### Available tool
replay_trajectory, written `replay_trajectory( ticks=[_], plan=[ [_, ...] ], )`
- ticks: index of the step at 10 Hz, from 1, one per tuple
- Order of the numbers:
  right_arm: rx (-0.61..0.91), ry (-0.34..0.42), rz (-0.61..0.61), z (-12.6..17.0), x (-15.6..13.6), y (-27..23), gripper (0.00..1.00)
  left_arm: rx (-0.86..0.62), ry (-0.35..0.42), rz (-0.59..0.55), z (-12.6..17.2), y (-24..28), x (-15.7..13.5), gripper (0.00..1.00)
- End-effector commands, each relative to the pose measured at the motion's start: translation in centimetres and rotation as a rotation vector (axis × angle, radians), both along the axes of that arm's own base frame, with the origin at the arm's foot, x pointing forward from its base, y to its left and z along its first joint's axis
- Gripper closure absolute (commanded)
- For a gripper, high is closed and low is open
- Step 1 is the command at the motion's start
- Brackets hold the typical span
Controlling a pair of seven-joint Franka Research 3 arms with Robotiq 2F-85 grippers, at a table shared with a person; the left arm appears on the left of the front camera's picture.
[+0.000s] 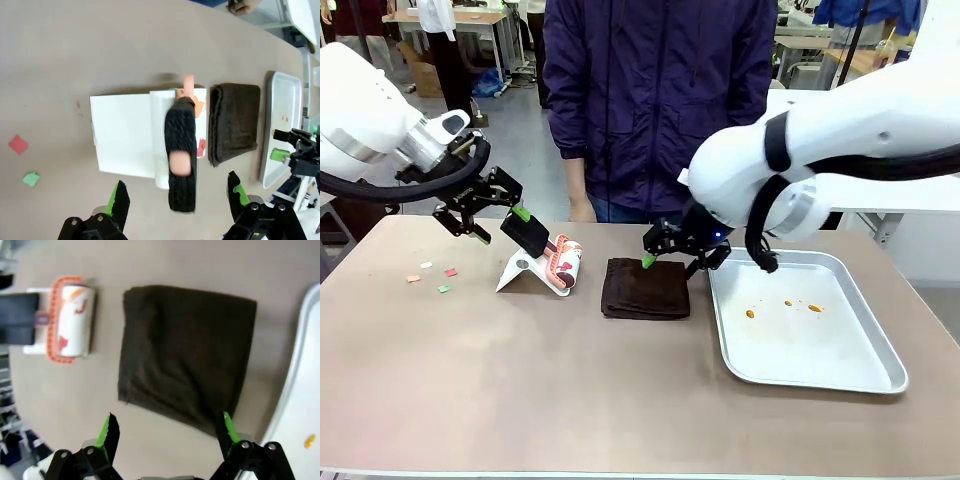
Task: Clean the surface of the table.
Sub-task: Hold the Lint Roller with your left hand and the towel with your right hand.
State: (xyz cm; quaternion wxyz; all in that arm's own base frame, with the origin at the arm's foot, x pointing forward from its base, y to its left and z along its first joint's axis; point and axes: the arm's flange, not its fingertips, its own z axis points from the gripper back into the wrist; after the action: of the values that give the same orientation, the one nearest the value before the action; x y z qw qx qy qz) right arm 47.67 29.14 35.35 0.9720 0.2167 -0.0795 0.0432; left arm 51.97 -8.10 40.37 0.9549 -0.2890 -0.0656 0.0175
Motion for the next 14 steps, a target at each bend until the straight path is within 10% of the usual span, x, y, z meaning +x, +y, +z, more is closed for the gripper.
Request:
replay_trajectory(
  ticks=[1,14],
  plan=[
    [-0.082,0.011,-0.067,0.0,2.3,2.2,0.0,-0.006,0.05,0.018,0.0,-0.5,1.3,0.0],
    [-0.287,0.071,-0.2,-4.2,4.4,3.0,0.0,-0.03,0.038,0.009,-0.6,-1.3,1.3,0.0]
  ],
)
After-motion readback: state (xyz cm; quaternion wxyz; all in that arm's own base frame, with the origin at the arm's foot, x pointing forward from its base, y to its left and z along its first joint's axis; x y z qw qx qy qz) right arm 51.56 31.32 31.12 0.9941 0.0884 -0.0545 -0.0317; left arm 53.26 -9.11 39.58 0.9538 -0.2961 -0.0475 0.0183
